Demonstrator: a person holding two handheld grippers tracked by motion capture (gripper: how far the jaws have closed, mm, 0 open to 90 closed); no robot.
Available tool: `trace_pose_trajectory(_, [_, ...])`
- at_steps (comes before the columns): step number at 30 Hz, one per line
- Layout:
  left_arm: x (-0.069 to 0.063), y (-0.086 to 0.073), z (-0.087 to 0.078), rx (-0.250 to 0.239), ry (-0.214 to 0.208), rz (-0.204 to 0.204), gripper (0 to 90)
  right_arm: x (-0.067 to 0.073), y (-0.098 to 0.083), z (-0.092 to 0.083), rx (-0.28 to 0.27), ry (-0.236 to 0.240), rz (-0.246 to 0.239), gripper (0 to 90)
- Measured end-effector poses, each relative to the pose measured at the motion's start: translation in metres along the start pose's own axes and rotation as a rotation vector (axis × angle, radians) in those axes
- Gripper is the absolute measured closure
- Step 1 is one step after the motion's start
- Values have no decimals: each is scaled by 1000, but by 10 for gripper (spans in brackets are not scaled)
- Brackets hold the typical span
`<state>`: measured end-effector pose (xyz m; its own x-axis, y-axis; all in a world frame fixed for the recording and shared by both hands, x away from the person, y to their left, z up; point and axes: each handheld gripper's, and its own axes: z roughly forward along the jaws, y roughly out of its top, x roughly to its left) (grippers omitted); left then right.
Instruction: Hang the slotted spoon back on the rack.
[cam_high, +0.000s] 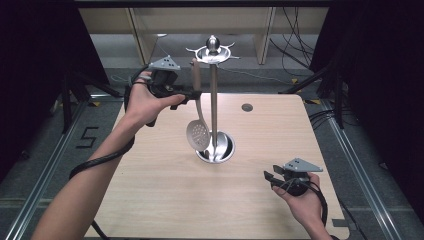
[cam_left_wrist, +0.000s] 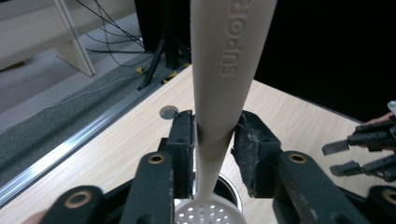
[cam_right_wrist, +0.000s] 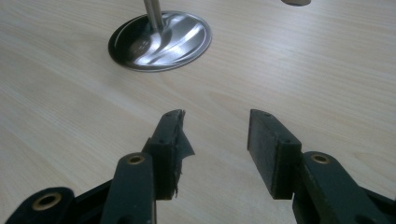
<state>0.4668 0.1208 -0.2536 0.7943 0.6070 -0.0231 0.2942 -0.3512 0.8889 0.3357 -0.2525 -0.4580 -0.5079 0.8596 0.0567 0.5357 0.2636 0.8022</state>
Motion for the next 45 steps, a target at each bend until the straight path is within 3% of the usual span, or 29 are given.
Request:
trace_pose_trajectory(6, [0,-6,-4,-48,30,-9,559,0,0,0,-1,5,7,560])
trace_pose_trajectory(7, [0,-7,-5,-56,37,-10,541,4,0,-1,12,2,49,560])
trace_pose_trajectory(11, [1,-11,-10,-86,49,-10,474,3,0,-1,12,-4,32,559])
trace_pose_trajectory(12, [1,-15,-12,-105,54,-14,420,1,0,-1,0,-13,13,559])
trace_pose_trajectory(16, [0,-22,-17,-123,63,-13,326,1,0,-1,-1,-13,15,558])
trace_pose_trajectory(17, [0,-25,-19,-127,69,-15,310,-1,0,0,-7,-14,-6,558])
trace_pose_trajectory(18, [-1,-30,-22,-129,72,-14,287,1,0,-1,-1,-14,11,557])
trace_pose_trajectory(19, [-2,-32,-24,-131,72,-13,284,3,0,-1,9,-3,36,557])
trace_pose_trajectory(27, [-5,-48,-35,-135,72,-9,283,0,0,-1,-10,-16,1,557])
trace_pose_trajectory(45, [-17,-88,-58,-137,94,-18,281,0,0,0,-12,0,21,557])
